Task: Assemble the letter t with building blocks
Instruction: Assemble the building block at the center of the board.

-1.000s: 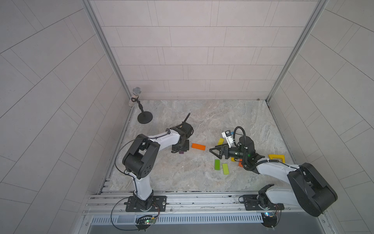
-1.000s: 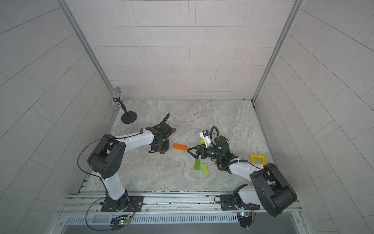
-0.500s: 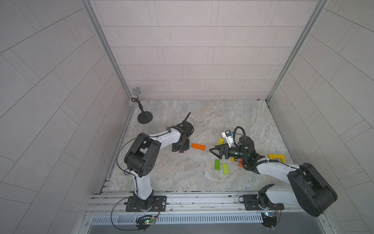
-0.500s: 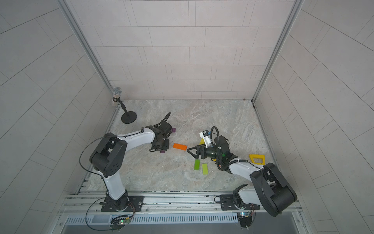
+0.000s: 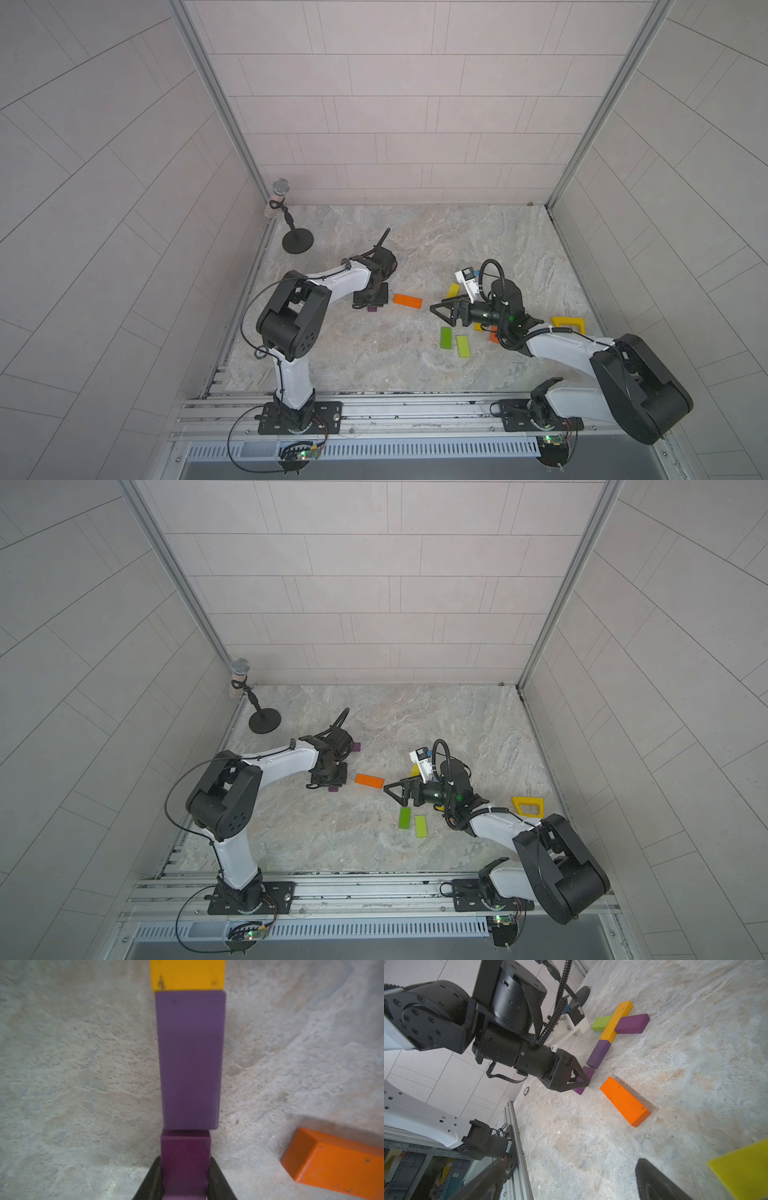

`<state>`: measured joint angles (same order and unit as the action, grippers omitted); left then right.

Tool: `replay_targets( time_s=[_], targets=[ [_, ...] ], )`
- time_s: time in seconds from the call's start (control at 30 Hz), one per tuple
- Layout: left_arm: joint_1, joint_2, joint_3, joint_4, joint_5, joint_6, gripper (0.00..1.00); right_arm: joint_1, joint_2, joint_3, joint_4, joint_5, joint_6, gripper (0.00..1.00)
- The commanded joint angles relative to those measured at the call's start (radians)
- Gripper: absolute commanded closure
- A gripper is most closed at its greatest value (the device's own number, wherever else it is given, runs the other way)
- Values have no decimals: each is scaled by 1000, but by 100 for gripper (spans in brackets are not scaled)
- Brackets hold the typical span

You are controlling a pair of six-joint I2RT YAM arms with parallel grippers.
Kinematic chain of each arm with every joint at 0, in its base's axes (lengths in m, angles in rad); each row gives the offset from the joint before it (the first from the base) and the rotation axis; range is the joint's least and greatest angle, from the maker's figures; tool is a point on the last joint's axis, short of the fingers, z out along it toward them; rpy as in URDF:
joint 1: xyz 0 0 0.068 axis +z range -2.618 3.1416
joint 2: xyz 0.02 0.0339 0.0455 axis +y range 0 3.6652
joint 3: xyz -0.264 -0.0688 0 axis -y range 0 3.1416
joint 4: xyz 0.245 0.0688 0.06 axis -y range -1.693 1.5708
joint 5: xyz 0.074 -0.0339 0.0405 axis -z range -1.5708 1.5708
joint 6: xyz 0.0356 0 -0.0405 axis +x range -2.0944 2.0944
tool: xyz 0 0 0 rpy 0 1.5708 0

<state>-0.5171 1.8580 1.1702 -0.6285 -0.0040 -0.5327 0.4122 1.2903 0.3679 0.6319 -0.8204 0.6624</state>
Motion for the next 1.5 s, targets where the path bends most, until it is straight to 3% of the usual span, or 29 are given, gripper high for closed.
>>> replay_targets(
  time_s=[0.0, 0.83, 1.47],
  targets=[
    [6, 25, 20, -15, -16, 10, 73, -2, 2, -1, 25, -10, -6, 0],
    [19, 33, 32, -17, -1, 13, 71, -3, -7, -1, 20, -13, -6, 0],
    [14, 29, 31, -17, 15, 20, 57, -3, -11, 0, 20, -17, -6, 0]
  ],
)
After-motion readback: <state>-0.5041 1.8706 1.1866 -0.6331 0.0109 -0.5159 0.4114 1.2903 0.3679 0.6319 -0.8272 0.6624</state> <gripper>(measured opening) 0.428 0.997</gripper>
